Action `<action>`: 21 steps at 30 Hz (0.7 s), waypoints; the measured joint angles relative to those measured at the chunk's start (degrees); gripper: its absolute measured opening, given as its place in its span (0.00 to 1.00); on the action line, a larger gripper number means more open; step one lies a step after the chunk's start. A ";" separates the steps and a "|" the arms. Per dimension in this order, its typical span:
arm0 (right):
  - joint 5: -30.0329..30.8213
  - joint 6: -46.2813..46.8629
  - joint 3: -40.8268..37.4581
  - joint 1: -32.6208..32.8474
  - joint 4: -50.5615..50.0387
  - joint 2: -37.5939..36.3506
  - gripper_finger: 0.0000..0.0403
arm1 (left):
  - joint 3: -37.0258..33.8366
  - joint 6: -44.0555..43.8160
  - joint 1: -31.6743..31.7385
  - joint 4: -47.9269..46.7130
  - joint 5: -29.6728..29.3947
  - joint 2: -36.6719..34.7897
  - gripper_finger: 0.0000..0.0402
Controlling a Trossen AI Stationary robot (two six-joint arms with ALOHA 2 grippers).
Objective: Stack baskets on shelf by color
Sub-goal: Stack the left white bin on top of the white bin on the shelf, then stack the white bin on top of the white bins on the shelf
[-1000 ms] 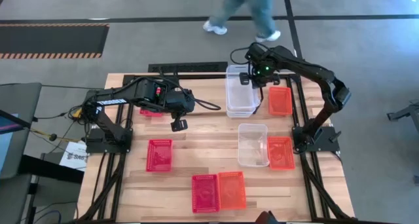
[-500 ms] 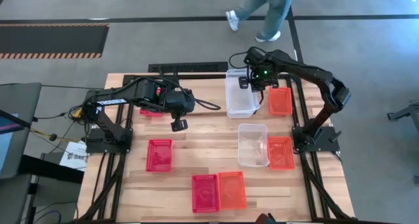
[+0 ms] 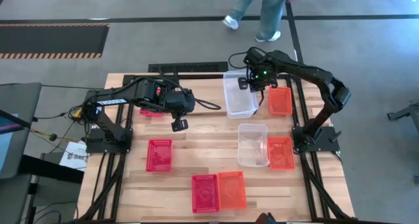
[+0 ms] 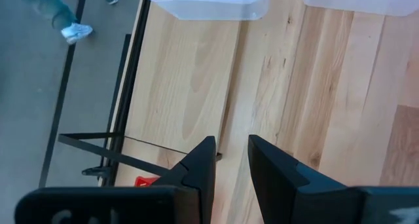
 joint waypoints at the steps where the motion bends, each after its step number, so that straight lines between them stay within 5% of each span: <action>1: 0.19 -0.03 0.00 0.00 0.01 0.00 0.12 | 0.00 0.00 0.00 -0.01 0.00 0.00 0.20; 11: 1.88 -0.65 1.25 0.00 0.08 0.00 0.20 | 0.00 -0.02 0.00 -0.01 0.00 0.00 0.20; 21: 1.80 -0.58 11.00 1.34 -2.73 0.00 0.20 | 0.00 0.42 0.00 -0.03 0.00 0.00 0.20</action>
